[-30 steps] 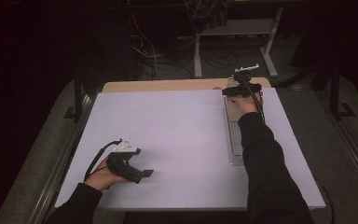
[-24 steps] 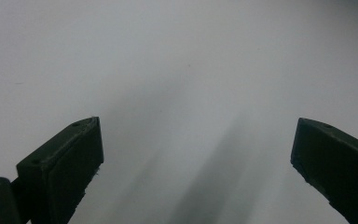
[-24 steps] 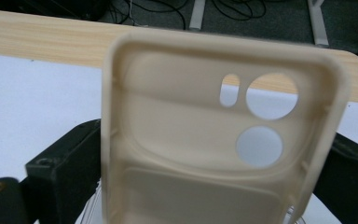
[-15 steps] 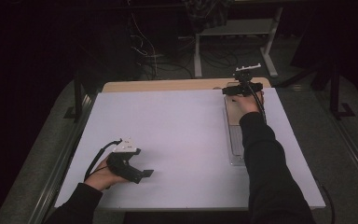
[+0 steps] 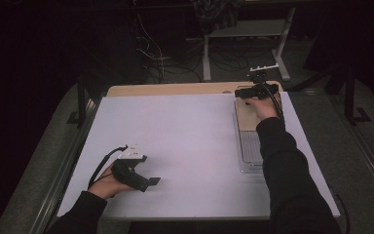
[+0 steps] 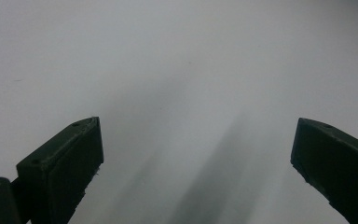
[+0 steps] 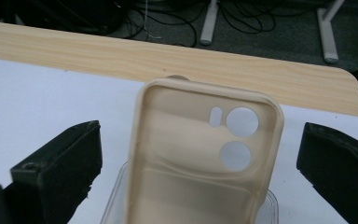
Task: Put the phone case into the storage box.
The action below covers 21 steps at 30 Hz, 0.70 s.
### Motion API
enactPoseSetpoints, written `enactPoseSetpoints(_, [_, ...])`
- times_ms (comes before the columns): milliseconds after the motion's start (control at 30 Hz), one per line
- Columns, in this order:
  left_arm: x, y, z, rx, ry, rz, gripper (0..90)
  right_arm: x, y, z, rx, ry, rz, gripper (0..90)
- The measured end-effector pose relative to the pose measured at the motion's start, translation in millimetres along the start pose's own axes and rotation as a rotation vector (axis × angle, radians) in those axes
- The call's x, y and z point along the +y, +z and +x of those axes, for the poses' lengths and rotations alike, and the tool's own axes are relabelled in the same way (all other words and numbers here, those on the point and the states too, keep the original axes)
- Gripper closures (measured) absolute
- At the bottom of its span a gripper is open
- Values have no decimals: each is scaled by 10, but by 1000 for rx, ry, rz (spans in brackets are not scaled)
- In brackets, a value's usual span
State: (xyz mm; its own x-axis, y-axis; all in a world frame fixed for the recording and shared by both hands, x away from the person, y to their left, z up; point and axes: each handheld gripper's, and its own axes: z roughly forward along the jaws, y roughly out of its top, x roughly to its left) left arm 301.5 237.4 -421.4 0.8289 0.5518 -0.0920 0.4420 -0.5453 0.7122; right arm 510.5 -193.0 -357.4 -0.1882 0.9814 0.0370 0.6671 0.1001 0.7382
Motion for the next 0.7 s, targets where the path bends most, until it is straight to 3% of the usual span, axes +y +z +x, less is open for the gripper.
enactPoseSetpoints(167, [8,7,-7,0,-11,-13,20,16,-139,2,36,-12,-11,0])
enactPoseSetpoints(200, [10,-5,11,4,16,14,19,17,-159,3,39,-12,-14,0])
enactPoseSetpoints(433, [7,-6,13,7,25,20,19,2,-329,-13,81,-43,-18,0])
enactPoseSetpoints(500, [2,7,-7,3,5,4,19,-15,-381,-6,101,-50,-23,0])
enactPoseSetpoints(700, [-10,-11,9,2,22,16,19,-82,-497,16,159,-73,-37,0])
